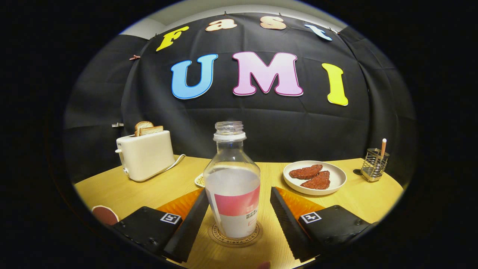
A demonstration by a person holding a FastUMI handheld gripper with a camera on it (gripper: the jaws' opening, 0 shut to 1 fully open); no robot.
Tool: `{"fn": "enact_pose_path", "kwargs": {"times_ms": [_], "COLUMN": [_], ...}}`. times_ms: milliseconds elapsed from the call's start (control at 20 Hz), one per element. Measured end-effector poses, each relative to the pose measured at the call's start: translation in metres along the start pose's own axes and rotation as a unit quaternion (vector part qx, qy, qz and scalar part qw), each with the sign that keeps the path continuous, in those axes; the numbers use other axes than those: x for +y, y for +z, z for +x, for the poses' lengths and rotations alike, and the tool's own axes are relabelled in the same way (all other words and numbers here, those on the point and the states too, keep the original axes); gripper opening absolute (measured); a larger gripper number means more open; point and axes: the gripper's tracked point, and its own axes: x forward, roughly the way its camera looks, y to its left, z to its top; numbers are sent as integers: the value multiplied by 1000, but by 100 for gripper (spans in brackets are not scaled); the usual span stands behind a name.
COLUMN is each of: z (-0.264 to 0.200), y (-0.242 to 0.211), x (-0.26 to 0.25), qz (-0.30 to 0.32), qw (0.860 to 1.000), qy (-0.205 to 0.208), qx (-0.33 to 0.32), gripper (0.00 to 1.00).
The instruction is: Take the bottle from table, then pour the juice into the cup, finally place the bottle on the coaster
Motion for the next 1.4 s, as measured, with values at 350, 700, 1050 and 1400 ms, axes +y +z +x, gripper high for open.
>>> {"fn": "enact_pose_path", "kwargs": {"times_ms": [350, 700, 1050, 1400], "z": [-15, -42, -80, -133], "y": [7, 22, 49, 79], "x": [4, 10, 16, 12], "qz": [-3, -4, 0, -8], "qw": [1000, 1000, 1000, 1000], "qy": [-4, 4, 6, -19], "qx": [5, 3, -1, -8], "gripper": [100, 100, 100, 100]}}
